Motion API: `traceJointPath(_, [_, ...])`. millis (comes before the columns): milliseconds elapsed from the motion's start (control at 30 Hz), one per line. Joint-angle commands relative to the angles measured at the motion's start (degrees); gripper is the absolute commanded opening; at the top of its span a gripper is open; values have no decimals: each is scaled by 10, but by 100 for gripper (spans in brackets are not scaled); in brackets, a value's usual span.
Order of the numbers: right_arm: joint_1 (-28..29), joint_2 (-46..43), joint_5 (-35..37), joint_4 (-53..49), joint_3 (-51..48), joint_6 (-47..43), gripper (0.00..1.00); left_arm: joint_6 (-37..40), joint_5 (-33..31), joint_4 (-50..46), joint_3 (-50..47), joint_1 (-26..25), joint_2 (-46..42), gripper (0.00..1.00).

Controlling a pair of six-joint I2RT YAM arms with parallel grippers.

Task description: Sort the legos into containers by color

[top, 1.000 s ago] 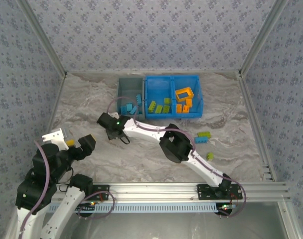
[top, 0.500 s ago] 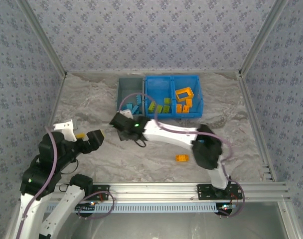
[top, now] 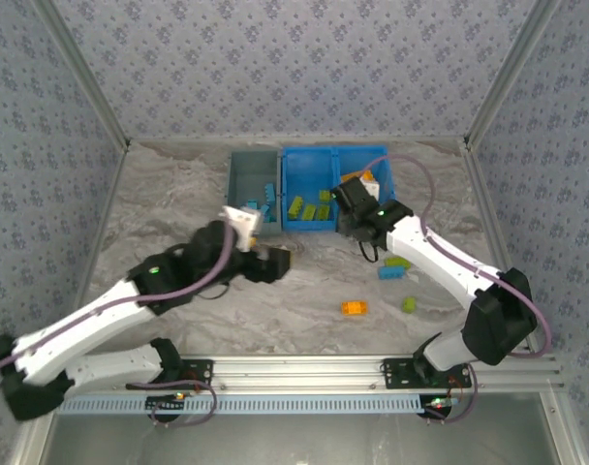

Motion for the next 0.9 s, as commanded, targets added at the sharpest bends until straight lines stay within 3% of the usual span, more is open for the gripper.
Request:
traceJointPath(0, [-35,16,-4,3,4,43,47,25,-78,74,39,-49,62,99])
traceJointPath(200, [-93,96,5,3,55,175,47,39,-77,146,52,-81,122,99])
traceJointPath(467, [-132,204,2,-32,144,297,46,57,-83,164,56,-108,142,99])
traceJointPath(767, [-149,262,-6,-65,192,339,51,62,-87,156,52,-113,140,99])
traceJointPath(867, [-149,262,-6,-64,188,345,60,65,-88,154,54,-113,140,99])
